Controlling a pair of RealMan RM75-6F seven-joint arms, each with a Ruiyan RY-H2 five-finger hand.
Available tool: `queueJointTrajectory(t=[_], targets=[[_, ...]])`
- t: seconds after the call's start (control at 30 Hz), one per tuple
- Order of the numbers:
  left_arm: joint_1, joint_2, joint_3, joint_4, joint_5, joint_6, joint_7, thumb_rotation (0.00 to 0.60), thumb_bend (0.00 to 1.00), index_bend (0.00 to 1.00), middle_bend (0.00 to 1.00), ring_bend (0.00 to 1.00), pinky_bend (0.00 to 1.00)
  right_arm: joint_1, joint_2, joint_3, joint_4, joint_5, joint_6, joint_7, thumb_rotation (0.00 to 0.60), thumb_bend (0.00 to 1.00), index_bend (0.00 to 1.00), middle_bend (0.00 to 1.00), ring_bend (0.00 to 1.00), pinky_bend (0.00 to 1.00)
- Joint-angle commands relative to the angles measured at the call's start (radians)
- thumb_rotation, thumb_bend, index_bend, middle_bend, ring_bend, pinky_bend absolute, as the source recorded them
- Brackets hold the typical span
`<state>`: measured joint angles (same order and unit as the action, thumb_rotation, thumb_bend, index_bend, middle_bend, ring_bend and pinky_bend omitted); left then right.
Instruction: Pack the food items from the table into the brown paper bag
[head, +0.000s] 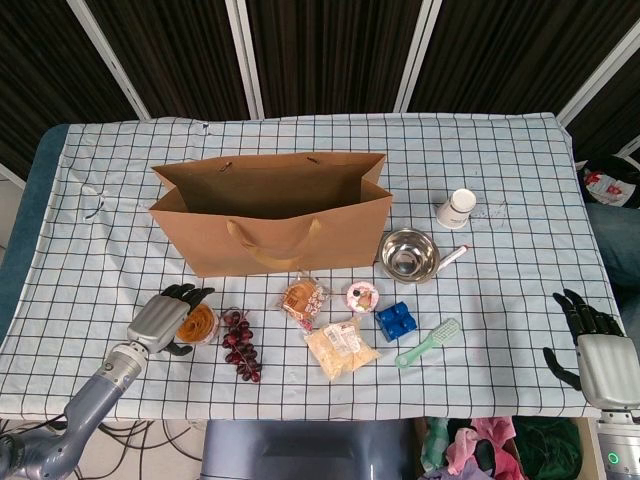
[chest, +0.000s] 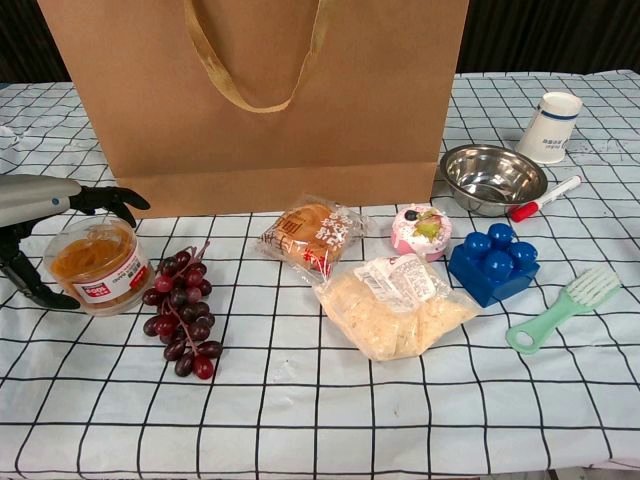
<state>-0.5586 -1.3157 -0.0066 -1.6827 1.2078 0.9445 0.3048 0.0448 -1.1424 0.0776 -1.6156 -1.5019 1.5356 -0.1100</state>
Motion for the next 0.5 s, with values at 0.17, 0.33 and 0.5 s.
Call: queueJointTrajectory(t=[0.17, 0.33, 0.5], targets=[[-0.004, -0.052, -0.011, 0.068, 0.032, -0.002, -0.065, 0.600, 0.18, 0.18, 0.24, 0.17, 0.23, 0.002, -0.002, 0.002, 0.003, 0.010, -0.008, 0.001, 0.600, 0.27, 0.12, 0.11, 0.20, 0.24], [-0.009, -0.072, -0.003, 0.100, 0.067, -0.010, -0.092, 0.600, 0.27, 0.28, 0.33, 0.24, 0.28, 0.001, 0.003, 0.004, 0.000, 0.012, -0.007, 0.007, 0.600, 0.27, 0.12, 0.11, 0.20, 0.24], [0.008, -0.058, -0.007, 0.081, 0.128, 0.051, -0.131, 0.600, 0.32, 0.33, 0.41, 0.31, 0.34, -0.001, 0.006, 0.005, -0.002, 0.011, -0.002, 0.012, 0.600, 0.27, 0.12, 0.11, 0.20, 0.24]])
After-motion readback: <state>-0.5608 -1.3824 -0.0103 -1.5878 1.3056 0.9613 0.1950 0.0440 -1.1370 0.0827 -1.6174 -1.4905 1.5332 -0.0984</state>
